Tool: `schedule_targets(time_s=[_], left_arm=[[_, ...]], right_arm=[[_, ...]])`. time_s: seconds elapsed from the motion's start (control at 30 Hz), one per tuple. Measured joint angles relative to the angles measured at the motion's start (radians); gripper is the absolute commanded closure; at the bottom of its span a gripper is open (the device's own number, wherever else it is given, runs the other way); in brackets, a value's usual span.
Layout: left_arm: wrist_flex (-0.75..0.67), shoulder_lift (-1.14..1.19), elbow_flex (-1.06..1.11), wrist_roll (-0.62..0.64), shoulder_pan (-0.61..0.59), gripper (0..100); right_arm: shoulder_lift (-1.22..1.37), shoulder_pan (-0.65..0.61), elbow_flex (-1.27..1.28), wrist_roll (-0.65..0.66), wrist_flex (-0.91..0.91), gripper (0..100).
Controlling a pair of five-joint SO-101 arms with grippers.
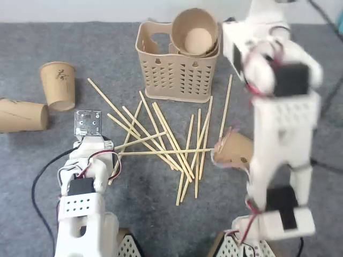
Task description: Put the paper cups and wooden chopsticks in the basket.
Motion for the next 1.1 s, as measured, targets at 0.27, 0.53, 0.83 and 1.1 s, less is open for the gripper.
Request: schedule_targets(time_s=[0.27, 0.53, 0.83, 1.1], left_arm=[[0.000, 0.000, 0.000, 0.000, 0.000, 99], [0.000, 0.000, 0.000, 0.000, 0.000, 99], [0.000, 0.000, 0.000, 0.000, 0.000, 99], [0.000, 0.000, 0.000, 0.000, 0.000, 99]], right_arm=[[-0.183, -0.002, -0.023, 0.000, 0.315, 98.5], [-0.138, -0.023, 0.199, -0.052, 0.310, 99.1], [-0.170, -0.071, 0.571, -0.061, 0.175, 99.1], [-0.410, -0.141, 1.135, -0.061, -0.126, 99.1]])
